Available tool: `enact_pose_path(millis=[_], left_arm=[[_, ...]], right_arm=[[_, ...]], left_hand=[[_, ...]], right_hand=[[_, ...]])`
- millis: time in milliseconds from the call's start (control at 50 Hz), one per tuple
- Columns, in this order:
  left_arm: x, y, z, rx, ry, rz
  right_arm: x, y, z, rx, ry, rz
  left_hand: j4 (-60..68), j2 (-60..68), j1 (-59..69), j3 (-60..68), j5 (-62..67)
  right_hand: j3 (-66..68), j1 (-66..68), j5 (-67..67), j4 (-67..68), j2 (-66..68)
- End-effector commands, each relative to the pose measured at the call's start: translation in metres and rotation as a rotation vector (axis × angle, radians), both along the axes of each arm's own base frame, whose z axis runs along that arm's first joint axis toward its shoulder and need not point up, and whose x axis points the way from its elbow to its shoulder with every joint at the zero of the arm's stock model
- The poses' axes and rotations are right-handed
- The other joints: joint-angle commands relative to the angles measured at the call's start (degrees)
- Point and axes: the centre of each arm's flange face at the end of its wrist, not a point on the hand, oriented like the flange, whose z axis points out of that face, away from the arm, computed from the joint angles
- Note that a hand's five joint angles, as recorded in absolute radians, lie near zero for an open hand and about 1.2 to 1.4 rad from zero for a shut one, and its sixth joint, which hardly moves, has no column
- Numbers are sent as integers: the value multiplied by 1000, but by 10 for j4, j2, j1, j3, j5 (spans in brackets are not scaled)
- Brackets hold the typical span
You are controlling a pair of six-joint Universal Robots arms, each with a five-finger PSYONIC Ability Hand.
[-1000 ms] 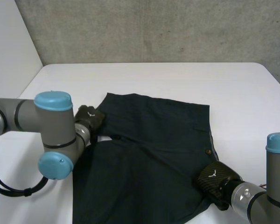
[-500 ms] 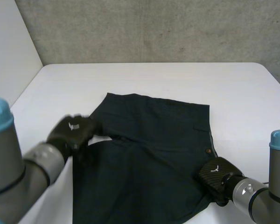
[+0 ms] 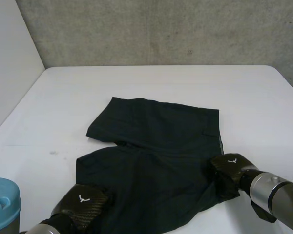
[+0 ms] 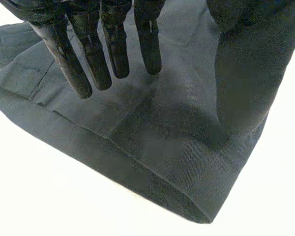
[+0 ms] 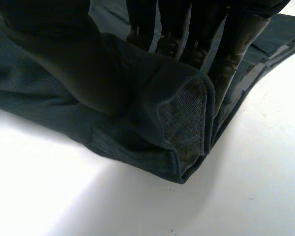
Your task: Fold the shorts.
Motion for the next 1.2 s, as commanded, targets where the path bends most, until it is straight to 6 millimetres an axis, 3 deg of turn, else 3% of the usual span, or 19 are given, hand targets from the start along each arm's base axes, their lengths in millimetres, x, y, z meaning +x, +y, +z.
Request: enact_pose_path(millis=[20,500,560,600,640,800,900,1040,1100,1200], left_arm=[[0,0,0,-1,-3,1],[-7,2,-14,32,-25,-32],[-9,5,-14,27,-29,-51],[-9,6,-14,19,-35,-53],[-9,5,-13,9,-43,-43],[-9,-9,25,-162,12,30],[-5,-5,58,-256,10,-6],[5,16,72,-172,-176,-156],[5,17,77,-173,-199,-180],[-12,-14,93,-349,-137,-162]], right_arm=[[-4,-7,-1,-13,-17,-40],[-9,-18,-1,-33,-73,-114],[-10,-19,-1,-38,-71,-121],[-10,-19,-1,-39,-69,-124],[-9,-19,-1,-39,-68,-121],[-11,-12,17,-77,-15,-78],[-16,21,53,-140,189,112],[-25,61,77,-98,421,372],[-26,59,83,-102,431,375],[-23,28,85,-132,382,282]], left_hand=[[27,22,18,20,28],[32,27,23,25,33],[180,175,170,172,180],[429,424,420,422,430],[535,530,525,528,535],[535,530,526,528,535],[535,530,526,528,535],[535,530,526,528,535],[535,530,526,528,535],[535,530,526,528,535]], right_hand=[[112,226,137,117,118],[112,226,137,117,118],[112,226,137,117,118],[112,226,137,117,118],[112,226,137,117,118],[112,226,137,117,118],[112,226,137,117,118],[112,226,137,117,118],[112,226,137,117,118],[112,226,137,117,118]])
